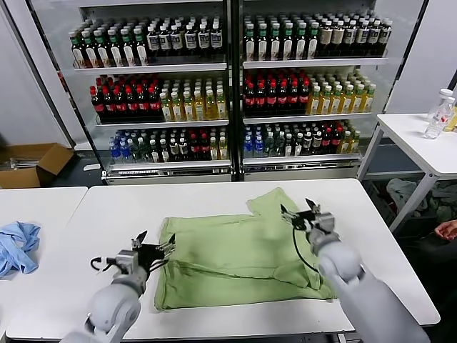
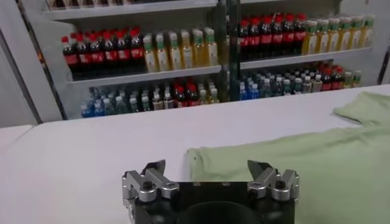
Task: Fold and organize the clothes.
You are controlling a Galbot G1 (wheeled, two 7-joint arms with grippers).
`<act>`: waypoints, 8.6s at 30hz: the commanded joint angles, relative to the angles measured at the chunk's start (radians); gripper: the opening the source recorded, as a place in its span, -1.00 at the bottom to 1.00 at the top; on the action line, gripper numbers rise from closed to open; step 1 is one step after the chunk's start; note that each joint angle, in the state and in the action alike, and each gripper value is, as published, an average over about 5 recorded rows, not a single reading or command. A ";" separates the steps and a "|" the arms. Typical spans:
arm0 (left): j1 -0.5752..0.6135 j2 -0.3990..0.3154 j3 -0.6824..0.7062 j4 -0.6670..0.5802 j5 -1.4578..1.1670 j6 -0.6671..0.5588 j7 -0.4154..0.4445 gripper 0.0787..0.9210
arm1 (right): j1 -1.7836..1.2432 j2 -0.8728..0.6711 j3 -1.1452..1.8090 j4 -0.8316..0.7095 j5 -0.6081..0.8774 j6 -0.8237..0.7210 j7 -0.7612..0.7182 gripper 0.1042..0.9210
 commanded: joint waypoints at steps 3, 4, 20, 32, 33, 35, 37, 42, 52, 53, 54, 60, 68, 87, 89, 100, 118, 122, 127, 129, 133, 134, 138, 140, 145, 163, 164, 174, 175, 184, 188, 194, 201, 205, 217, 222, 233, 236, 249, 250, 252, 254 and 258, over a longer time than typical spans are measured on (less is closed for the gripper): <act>-0.321 -0.031 0.175 0.322 -0.032 0.029 -0.039 0.77 | 0.239 0.108 -0.115 -0.374 0.039 -0.026 -0.041 0.76; -0.328 -0.035 0.178 0.332 -0.033 0.034 -0.043 0.77 | 0.244 0.117 -0.115 -0.392 0.042 -0.031 -0.045 0.76; -0.280 -0.037 0.184 0.324 -0.057 0.099 -0.065 0.37 | 0.216 0.141 -0.089 -0.440 0.037 -0.074 -0.100 0.24; -0.201 0.002 0.129 0.245 -0.180 0.051 -0.007 -0.46 | 0.166 0.114 -0.076 -0.317 0.086 -0.016 -0.111 -0.59; -0.187 0.007 0.120 0.219 -0.186 0.035 0.000 -0.52 | 0.158 0.107 -0.077 -0.284 0.082 -0.003 -0.108 -0.65; -0.152 0.020 0.103 0.153 -0.192 -0.001 0.019 -0.66 | 0.143 0.092 -0.075 -0.219 0.076 0.015 -0.102 -0.80; -0.123 0.032 0.088 0.093 -0.193 -0.032 0.035 -0.80 | 0.128 0.074 -0.068 -0.164 0.071 0.035 -0.095 -0.91; -0.082 0.045 0.050 -0.011 -0.198 -0.085 0.055 -0.97 | 0.082 0.022 -0.022 -0.041 0.076 0.069 -0.077 -1.00; 0.030 0.041 -0.028 -0.136 -0.221 -0.108 0.059 -0.98 | -0.166 -0.098 0.156 0.267 0.081 0.079 -0.046 -1.00; 0.047 0.042 -0.036 -0.148 -0.220 -0.106 0.059 -0.98 | -0.204 -0.111 0.180 0.299 0.080 0.079 -0.044 -1.00; 0.063 0.043 -0.043 -0.161 -0.220 -0.104 0.059 -0.98 | -0.244 -0.122 0.204 0.332 0.080 0.080 -0.043 -1.00; 0.199 0.054 -0.088 -0.270 -0.197 -0.078 0.067 -0.98 | -0.507 -0.187 0.348 0.546 0.069 0.055 -0.046 -1.00; 0.296 0.034 -0.083 -0.254 0.031 -0.036 0.099 -0.98 | -0.732 -0.173 0.464 0.681 0.016 -0.023 -0.010 -1.00; 0.367 -0.113 -0.056 -0.240 0.338 -0.093 -0.040 -0.44 | -0.778 -0.125 0.436 0.671 -0.064 -0.085 0.002 -0.39; 0.388 -0.143 -0.055 -0.237 0.375 -0.083 -0.065 -0.29 | -0.793 -0.123 0.442 0.678 -0.073 -0.082 0.000 -0.24; 0.385 -0.221 -0.023 -0.207 0.196 0.012 -0.064 0.44 | -0.820 -0.119 0.446 0.694 -0.083 -0.078 0.000 0.54; 0.348 -0.082 -0.237 -0.202 -0.158 0.025 -0.030 -0.52 | -0.813 -0.148 0.457 0.720 -0.073 -0.068 0.001 0.76; 0.339 0.020 -0.369 -0.172 -0.207 0.010 -0.010 -0.80 | -0.809 -0.151 0.468 0.727 -0.068 -0.065 0.001 0.76; 0.308 0.128 -0.559 -0.146 -0.280 0.006 0.005 -0.95 | -0.806 -0.154 0.468 0.731 -0.067 -0.062 0.000 0.76; 0.292 0.162 -0.624 -0.142 -0.318 0.002 0.007 -0.95 | -0.799 -0.152 0.464 0.733 -0.067 -0.062 0.000 0.76; 0.279 0.201 -0.709 -0.182 -0.507 -0.001 0.001 -0.95 | -0.778 -0.153 0.448 0.733 -0.069 -0.063 0.000 0.76; 0.280 0.199 -0.717 -0.213 -0.574 0.001 -0.001 -0.95 | -0.772 -0.155 0.443 0.733 -0.070 -0.063 -0.001 0.76; 0.280 0.138 -0.657 -0.386 -0.789 -0.002 -0.022 -0.95 | -0.747 -0.166 0.425 0.732 -0.075 -0.062 -0.004 0.76; 0.281 0.077 -0.586 -0.470 -0.831 -0.009 -0.032 -0.95 | -0.739 -0.167 0.421 0.735 -0.079 -0.062 -0.005 0.76; 0.301 -0.077 -0.342 -0.541 -0.805 -0.020 -0.027 -0.95 | -0.749 -0.165 0.427 0.740 -0.091 -0.055 -0.009 0.76; 0.060 -0.240 0.070 -0.148 -0.487 0.006 -0.052 -0.95 | -0.734 -0.163 0.422 0.729 -0.098 -0.048 -0.016 0.76; 0.058 -0.237 0.070 -0.143 -0.446 0.011 -0.038 -0.94 | -0.733 -0.163 0.421 0.728 -0.098 -0.048 -0.016 0.76; 0.209 -0.116 -0.027 -0.356 -0.310 0.069 0.114 -0.41 | -0.722 -0.175 0.436 0.718 -0.088 -0.044 -0.024 0.76; 0.234 -0.107 -0.064 -0.385 -0.349 0.079 0.117 -0.35 | -0.723 -0.174 0.437 0.716 -0.087 -0.043 -0.024 0.76; 0.283 -0.045 -0.318 -0.256 -0.302 0.000 0.050 0.27 | -0.731 -0.159 0.430 0.710 -0.092 -0.033 -0.028 0.76; 0.216 -0.022 -0.309 -0.100 -0.286 -0.014 0.001 0.55 | -0.740 -0.149 0.423 0.716 -0.101 -0.033 -0.028 0.76; 0.175 -0.056 -0.296 -0.025 -0.372 0.042 -0.005 0.76 | -0.746 -0.150 0.427 0.719 -0.104 -0.033 -0.027 0.76; 0.189 -0.075 -0.254 -0.025 -0.460 0.098 0.093 0.77 | -0.754 -0.146 0.438 0.725 -0.104 -0.034 -0.027 0.76; 0.168 -0.068 -0.240 -0.008 -0.499 0.099 0.159 0.77 | -0.762 -0.146 0.450 0.728 -0.101 -0.031 -0.028 0.76; 0.145 -0.085 -0.277 0.056 -0.708 0.094 0.238 0.26 | -0.790 -0.140 0.470 0.750 -0.102 -0.031 -0.026 0.76; 0.141 -0.102 -0.295 0.085 -0.761 0.085 0.246 -0.09 | -0.792 -0.145 0.477 0.752 -0.101 -0.031 -0.024 0.76; 0.167 -0.152 -0.414 0.051 -0.906 0.083 0.253 -0.84 | -0.794 -0.118 0.486 0.735 -0.109 -0.020 -0.026 0.76; 0.182 -0.125 -0.511 0.000 -0.922 0.083 0.245 -0.94 | -0.790 -0.117 0.479 0.738 -0.111 -0.015 -0.028 0.76; 0.200 0.231 -0.864 -0.119 -0.624 0.063 0.287 -0.95 | -0.728 -0.053 0.432 0.723 -0.130 0.007 -0.040 0.76; 0.212 0.227 -0.837 -0.159 -0.571 0.055 0.277 -0.95 | -0.724 -0.049 0.429 0.721 -0.133 0.009 -0.040 0.76; 0.237 0.190 -0.742 -0.238 -0.443 0.028 0.253 -0.95 | -0.719 -0.041 0.424 0.720 -0.139 0.012 -0.041 0.76; 0.243 0.118 -0.613 -0.287 -0.308 0.003 0.227 -0.95 | -0.718 -0.034 0.421 0.722 -0.146 0.015 -0.042 0.76; 0.192 -0.042 -0.339 -0.287 -0.157 -0.014 0.169 -0.95 | -0.725 -0.022 0.420 0.733 -0.160 0.018 -0.044 0.76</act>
